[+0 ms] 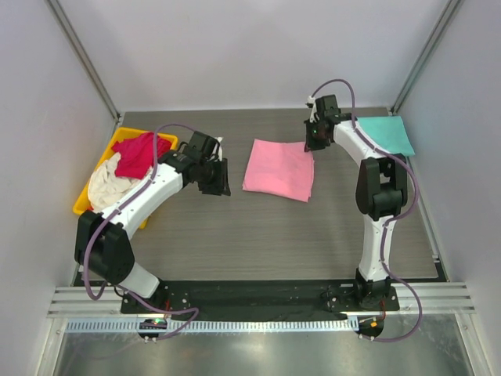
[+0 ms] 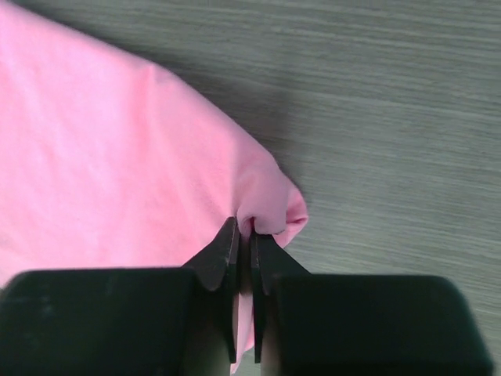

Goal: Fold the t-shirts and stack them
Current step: Neatly place the folded tshirt to the corner

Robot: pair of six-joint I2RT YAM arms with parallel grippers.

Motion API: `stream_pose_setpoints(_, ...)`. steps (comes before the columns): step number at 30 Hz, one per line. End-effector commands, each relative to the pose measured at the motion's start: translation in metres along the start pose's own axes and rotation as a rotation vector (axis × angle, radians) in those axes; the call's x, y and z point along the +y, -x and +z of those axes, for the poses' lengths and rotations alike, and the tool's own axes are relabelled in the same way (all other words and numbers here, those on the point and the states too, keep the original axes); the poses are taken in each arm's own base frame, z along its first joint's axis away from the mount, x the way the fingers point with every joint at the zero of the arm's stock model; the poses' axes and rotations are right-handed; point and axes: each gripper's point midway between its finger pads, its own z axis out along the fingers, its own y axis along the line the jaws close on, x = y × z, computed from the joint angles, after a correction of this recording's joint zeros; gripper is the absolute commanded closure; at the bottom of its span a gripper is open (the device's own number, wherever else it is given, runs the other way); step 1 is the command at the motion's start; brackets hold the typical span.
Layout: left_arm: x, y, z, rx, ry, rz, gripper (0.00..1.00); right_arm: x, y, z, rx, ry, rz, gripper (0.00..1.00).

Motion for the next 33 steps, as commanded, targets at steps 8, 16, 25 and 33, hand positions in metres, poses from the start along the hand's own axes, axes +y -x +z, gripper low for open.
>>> stream_pose_setpoints(8, 0.000, 0.008, -0.003, -0.038, 0.001, 0.024, 0.65, -0.021, 0.003, 0.012, 0.019, 0.088, 0.102, 0.52)
stream_pose_setpoints(16, -0.045, 0.021, 0.010, -0.019, -0.211, -0.064, 0.65, -0.025, -0.007, 0.018, 0.035, 0.124, 0.152, 0.38)
stream_pose_setpoints(25, -0.060, 0.052, 0.088, 0.021, -0.268, -0.136, 0.67, -0.007, -0.014, 0.035, 0.051, 0.248, 0.176, 0.32)
stream_pose_setpoints(33, -0.028, 0.041, 0.145, 0.099, -0.121, -0.150, 0.68, -0.013, -0.036, 0.056, 0.095, 0.234, 0.168, 0.29)
